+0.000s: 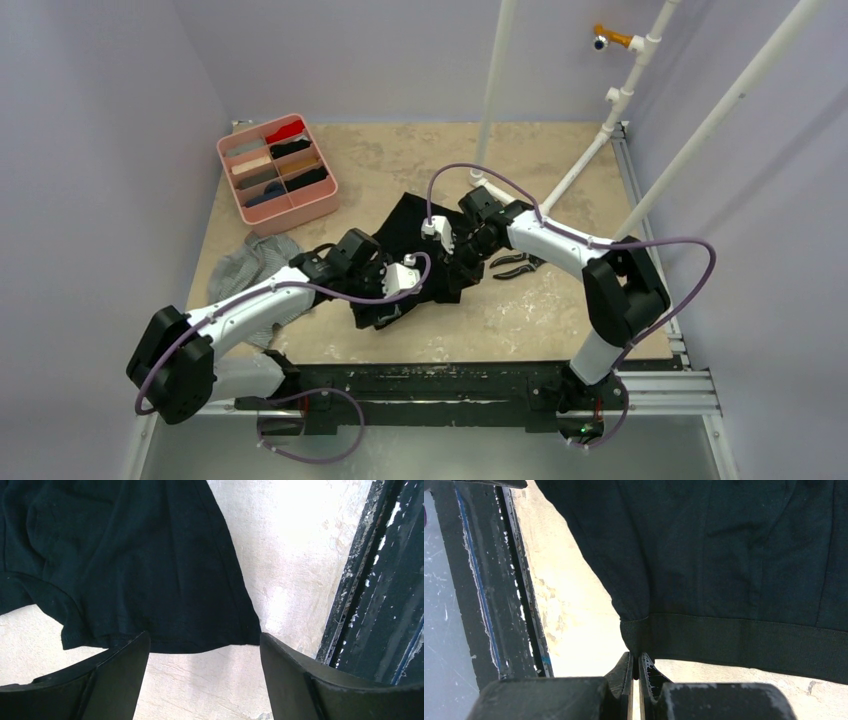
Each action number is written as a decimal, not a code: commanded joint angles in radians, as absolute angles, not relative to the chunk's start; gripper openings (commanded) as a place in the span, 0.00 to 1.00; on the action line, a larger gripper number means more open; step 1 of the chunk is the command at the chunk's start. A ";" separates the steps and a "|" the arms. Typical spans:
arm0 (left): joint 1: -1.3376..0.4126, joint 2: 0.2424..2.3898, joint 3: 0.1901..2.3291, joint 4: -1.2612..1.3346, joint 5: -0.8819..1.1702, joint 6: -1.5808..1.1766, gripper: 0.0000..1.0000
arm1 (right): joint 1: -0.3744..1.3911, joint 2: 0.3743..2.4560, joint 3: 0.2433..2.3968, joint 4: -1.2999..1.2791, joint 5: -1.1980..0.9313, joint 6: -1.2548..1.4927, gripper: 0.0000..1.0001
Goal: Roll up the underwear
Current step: Fold the underwear at the center of the board.
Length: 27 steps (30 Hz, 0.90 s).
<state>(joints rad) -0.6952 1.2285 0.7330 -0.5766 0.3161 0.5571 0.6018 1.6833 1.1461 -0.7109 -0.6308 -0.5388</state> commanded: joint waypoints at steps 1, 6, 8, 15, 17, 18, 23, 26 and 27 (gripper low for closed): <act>-0.699 1.223 0.780 -0.570 0.372 0.525 0.80 | 0.598 1.699 1.188 -0.709 -0.668 -0.539 0.00; -0.700 1.259 0.784 -0.555 0.363 0.510 0.88 | 0.595 1.713 1.217 -0.726 -0.675 -0.535 0.00; -0.707 1.265 0.781 -0.540 0.356 0.502 0.90 | 0.591 1.721 1.231 -0.737 -0.683 -0.531 0.00; -0.752 1.244 0.758 -0.471 0.283 0.483 0.94 | 0.572 1.769 1.309 -0.782 -0.712 -0.516 0.00; -0.780 1.238 0.746 -0.453 0.254 0.491 0.94 | 0.561 1.795 1.329 -0.794 -0.717 -0.515 0.00; -0.797 1.237 0.742 -0.450 0.236 0.497 0.94 | 0.557 1.808 1.339 -0.798 -0.719 -0.514 0.00; -0.867 1.266 0.733 -0.445 0.138 0.526 0.86 | 0.536 1.848 1.371 -0.810 -0.729 -0.510 0.00; -0.887 1.299 0.736 -0.454 0.109 0.543 0.76 | 0.529 1.860 1.380 -0.813 -0.730 -0.513 0.00; -0.892 1.308 0.737 -0.459 0.106 0.547 0.74 | 0.528 1.862 1.382 -0.813 -0.728 -0.514 0.00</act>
<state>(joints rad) -0.8715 1.2747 0.7387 -0.4786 0.1703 0.5179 0.5354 1.8706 1.3361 -0.7933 -0.6975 -0.5175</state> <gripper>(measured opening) 0.784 0.011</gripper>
